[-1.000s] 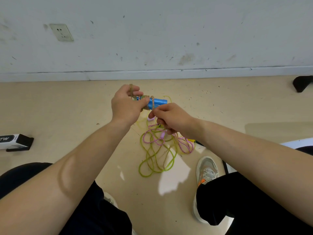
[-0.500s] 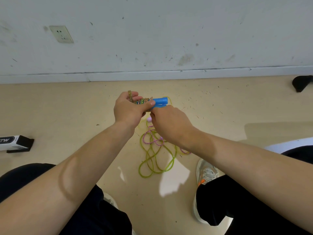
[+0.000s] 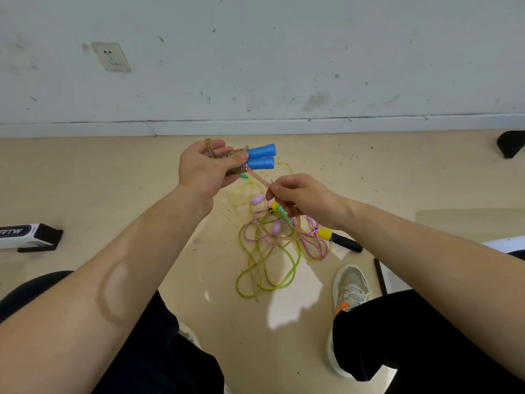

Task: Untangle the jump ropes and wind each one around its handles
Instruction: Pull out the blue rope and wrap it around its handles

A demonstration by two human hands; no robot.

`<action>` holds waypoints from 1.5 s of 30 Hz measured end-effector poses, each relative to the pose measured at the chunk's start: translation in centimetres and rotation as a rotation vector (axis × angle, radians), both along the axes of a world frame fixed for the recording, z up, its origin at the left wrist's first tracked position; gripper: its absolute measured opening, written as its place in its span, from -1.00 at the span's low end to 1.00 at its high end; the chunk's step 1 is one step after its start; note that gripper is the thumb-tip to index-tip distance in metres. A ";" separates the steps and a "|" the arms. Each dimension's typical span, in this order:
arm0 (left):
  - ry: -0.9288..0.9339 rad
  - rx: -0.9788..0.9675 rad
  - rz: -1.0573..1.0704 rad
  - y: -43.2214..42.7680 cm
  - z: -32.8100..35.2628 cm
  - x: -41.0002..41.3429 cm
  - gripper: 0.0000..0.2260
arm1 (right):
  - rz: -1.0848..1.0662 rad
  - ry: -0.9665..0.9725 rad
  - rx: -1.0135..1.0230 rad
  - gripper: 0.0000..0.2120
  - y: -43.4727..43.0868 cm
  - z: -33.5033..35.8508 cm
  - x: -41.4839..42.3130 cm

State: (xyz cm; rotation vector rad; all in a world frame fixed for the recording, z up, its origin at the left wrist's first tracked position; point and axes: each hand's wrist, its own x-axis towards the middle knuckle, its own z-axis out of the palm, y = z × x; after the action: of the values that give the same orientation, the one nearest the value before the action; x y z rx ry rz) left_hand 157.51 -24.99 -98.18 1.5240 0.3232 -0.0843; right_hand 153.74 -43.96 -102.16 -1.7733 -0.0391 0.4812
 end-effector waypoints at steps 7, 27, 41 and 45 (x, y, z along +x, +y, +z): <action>0.069 -0.016 -0.152 0.5 0.3 0.1 -0.60 | 0.100 -0.219 -0.345 -0.78 -1.4 0.2 1.4; -0.335 0.835 -0.671 0.9 -0.7 0.0 -0.55 | 0.176 0.215 -0.337 -0.77 -1.6 1.8 2.0; -0.478 1.052 -0.538 0.3 -1.4 -0.1 -0.60 | -0.026 -0.012 -0.269 -0.80 1.0 2.3 0.2; -0.437 0.905 -0.281 0.2 -1.4 0.2 -0.62 | 0.009 -0.303 -0.477 -0.74 2.9 1.8 -1.6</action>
State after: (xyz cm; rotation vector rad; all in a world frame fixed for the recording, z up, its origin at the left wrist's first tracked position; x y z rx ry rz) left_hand 157.69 -24.74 -99.56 2.4163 -0.2534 0.2028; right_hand 152.18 -41.06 -100.40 -2.3048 -0.1552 0.2326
